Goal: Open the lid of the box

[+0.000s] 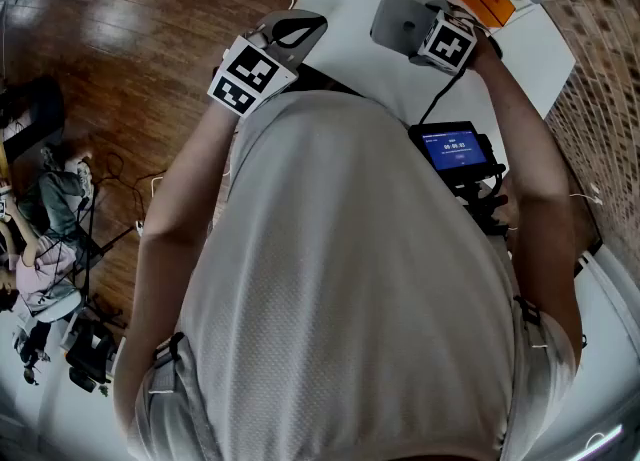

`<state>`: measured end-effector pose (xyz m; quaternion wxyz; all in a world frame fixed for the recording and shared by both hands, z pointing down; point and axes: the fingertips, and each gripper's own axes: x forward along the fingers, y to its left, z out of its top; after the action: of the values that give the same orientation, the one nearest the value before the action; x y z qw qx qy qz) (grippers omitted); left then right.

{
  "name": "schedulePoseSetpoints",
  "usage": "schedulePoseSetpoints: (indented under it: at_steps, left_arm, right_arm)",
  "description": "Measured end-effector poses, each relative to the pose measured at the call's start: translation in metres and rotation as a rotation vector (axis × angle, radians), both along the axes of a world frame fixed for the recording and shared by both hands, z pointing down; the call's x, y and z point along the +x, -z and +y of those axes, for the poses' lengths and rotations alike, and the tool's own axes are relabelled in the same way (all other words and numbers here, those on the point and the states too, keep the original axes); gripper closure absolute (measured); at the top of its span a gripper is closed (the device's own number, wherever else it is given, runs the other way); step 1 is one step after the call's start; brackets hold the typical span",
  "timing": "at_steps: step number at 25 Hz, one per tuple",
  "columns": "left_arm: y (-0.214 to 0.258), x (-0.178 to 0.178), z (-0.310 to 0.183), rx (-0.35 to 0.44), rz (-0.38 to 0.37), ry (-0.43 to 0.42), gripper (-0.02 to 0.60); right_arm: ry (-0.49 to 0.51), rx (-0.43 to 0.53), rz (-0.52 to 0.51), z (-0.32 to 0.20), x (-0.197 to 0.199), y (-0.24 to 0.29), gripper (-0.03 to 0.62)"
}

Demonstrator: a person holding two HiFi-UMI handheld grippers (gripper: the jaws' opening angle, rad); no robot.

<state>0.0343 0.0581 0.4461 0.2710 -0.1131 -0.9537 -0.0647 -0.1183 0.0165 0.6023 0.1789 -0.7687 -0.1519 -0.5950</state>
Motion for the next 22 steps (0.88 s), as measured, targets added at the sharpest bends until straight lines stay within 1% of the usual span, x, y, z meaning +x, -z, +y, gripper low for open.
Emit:
schedulePoseSetpoints:
  at_steps: [5, 10, 13, 15, 16, 17, 19, 20, 22]
  left_arm:
    - [-0.007, -0.004, 0.001, 0.009, 0.005, -0.020, 0.581]
    - [-0.015, -0.019, 0.004, 0.021, 0.003, -0.075, 0.581]
    - [-0.023, -0.033, 0.009, 0.031, 0.016, -0.130, 0.581]
    - [-0.028, -0.032, 0.007, 0.037, 0.018, -0.152, 0.581]
    - [-0.032, -0.028, 0.003, 0.036, 0.004, -0.135, 0.581]
    - [-0.035, -0.023, -0.003, 0.033, -0.021, -0.091, 0.581]
    - [-0.043, -0.011, -0.011, 0.020, -0.075, 0.025, 0.581]
    - [-0.044, -0.005, -0.013, 0.015, -0.091, 0.056, 0.581]
    - [-0.040, 0.003, -0.010, 0.011, -0.095, 0.054, 0.581]
  right_arm:
    - [-0.017, -0.003, 0.015, -0.003, -0.008, 0.014, 0.026]
    - [-0.068, -0.017, 0.014, -0.004, -0.027, 0.026, 0.026]
    - [-0.141, -0.008, 0.015, -0.009, -0.048, 0.017, 0.025]
    - [-0.197, 0.010, 0.010, -0.018, -0.056, 0.009, 0.025]
    - [-0.198, 0.016, -0.006, -0.021, -0.059, 0.006, 0.025]
    - [-0.174, 0.017, -0.032, -0.020, -0.065, 0.005, 0.025]
    - [-0.109, 0.014, -0.088, -0.006, -0.079, 0.003, 0.026]
    - [-0.108, 0.014, -0.104, -0.001, -0.084, 0.002, 0.026]
    - [-0.175, 0.020, -0.119, 0.002, -0.092, 0.002, 0.025]
